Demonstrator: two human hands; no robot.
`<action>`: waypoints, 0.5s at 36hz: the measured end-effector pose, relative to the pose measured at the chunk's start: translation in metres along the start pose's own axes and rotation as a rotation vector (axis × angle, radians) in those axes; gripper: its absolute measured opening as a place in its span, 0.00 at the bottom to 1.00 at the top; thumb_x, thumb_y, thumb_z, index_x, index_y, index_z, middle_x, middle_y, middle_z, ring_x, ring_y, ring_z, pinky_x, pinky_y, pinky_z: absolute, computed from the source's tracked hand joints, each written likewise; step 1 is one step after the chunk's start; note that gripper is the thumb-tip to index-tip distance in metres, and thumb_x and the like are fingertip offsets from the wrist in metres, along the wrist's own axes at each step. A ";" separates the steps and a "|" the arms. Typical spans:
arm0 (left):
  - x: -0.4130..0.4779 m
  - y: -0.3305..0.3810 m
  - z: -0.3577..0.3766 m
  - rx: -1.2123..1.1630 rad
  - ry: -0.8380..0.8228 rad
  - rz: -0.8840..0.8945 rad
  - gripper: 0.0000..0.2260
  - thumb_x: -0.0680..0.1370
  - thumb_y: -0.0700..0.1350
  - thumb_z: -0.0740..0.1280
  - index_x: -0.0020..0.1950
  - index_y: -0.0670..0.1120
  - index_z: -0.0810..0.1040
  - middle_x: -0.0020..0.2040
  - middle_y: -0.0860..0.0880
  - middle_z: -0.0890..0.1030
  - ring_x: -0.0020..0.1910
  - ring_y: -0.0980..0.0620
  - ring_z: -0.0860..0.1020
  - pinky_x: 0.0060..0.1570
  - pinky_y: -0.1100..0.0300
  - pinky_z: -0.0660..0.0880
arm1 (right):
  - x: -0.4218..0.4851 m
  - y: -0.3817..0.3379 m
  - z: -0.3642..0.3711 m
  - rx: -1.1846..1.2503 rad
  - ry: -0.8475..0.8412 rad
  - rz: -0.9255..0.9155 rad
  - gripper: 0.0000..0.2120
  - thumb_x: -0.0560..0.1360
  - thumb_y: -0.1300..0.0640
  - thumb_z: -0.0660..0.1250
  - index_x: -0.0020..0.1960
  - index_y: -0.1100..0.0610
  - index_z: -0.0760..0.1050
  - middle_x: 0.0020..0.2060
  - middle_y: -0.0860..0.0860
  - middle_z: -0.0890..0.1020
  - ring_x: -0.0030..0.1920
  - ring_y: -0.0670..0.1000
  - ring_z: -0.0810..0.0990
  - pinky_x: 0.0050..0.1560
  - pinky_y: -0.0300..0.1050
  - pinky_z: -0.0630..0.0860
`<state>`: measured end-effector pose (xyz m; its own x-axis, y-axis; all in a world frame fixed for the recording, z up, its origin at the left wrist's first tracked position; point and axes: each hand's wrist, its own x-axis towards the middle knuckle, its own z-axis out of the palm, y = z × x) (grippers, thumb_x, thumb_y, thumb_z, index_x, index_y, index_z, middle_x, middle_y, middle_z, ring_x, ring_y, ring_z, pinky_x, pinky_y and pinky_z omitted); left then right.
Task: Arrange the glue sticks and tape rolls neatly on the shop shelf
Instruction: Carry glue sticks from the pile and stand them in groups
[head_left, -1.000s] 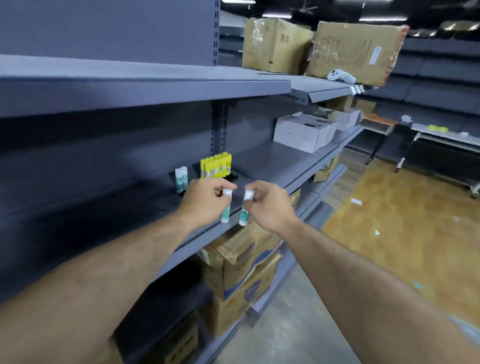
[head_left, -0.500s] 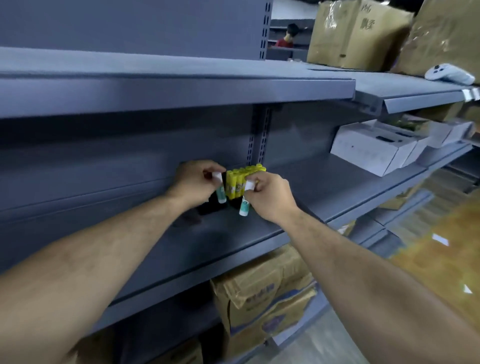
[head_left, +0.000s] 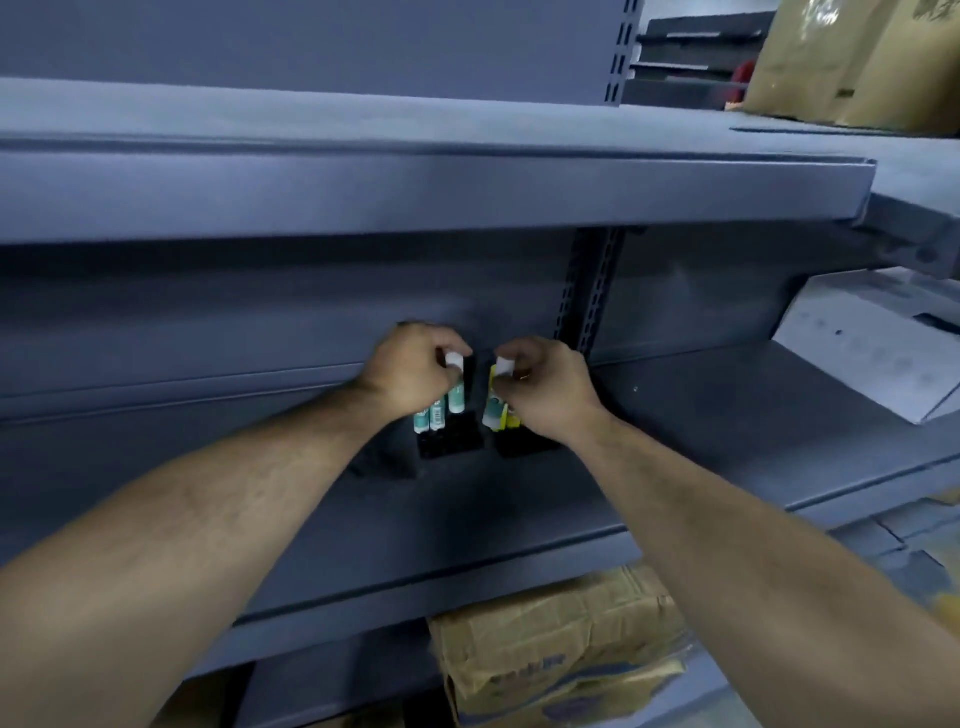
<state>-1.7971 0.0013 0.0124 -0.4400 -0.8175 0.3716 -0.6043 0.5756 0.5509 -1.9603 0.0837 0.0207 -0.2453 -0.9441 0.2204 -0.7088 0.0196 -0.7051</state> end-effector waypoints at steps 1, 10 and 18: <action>0.001 -0.001 0.002 0.019 -0.012 -0.001 0.11 0.71 0.36 0.73 0.51 0.47 0.86 0.47 0.51 0.84 0.49 0.51 0.80 0.49 0.65 0.72 | 0.003 0.002 -0.001 0.009 -0.013 -0.014 0.10 0.74 0.63 0.70 0.55 0.57 0.82 0.45 0.47 0.82 0.48 0.48 0.81 0.51 0.39 0.78; 0.005 -0.005 0.019 0.157 -0.084 -0.033 0.12 0.73 0.38 0.72 0.53 0.49 0.86 0.49 0.49 0.84 0.56 0.48 0.76 0.55 0.63 0.68 | 0.026 0.016 -0.002 0.083 -0.047 -0.036 0.15 0.74 0.61 0.72 0.60 0.53 0.81 0.40 0.39 0.80 0.39 0.37 0.78 0.35 0.23 0.69; 0.010 -0.010 0.022 0.168 -0.090 -0.066 0.10 0.73 0.39 0.73 0.53 0.49 0.86 0.45 0.52 0.81 0.54 0.49 0.77 0.52 0.66 0.68 | 0.034 0.022 0.001 0.088 -0.051 -0.047 0.15 0.74 0.61 0.72 0.60 0.54 0.81 0.35 0.39 0.79 0.34 0.31 0.77 0.34 0.23 0.68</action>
<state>-1.8100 -0.0121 -0.0060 -0.4487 -0.8533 0.2657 -0.7332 0.5215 0.4364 -1.9834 0.0514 0.0118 -0.1774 -0.9589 0.2216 -0.6576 -0.0520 -0.7515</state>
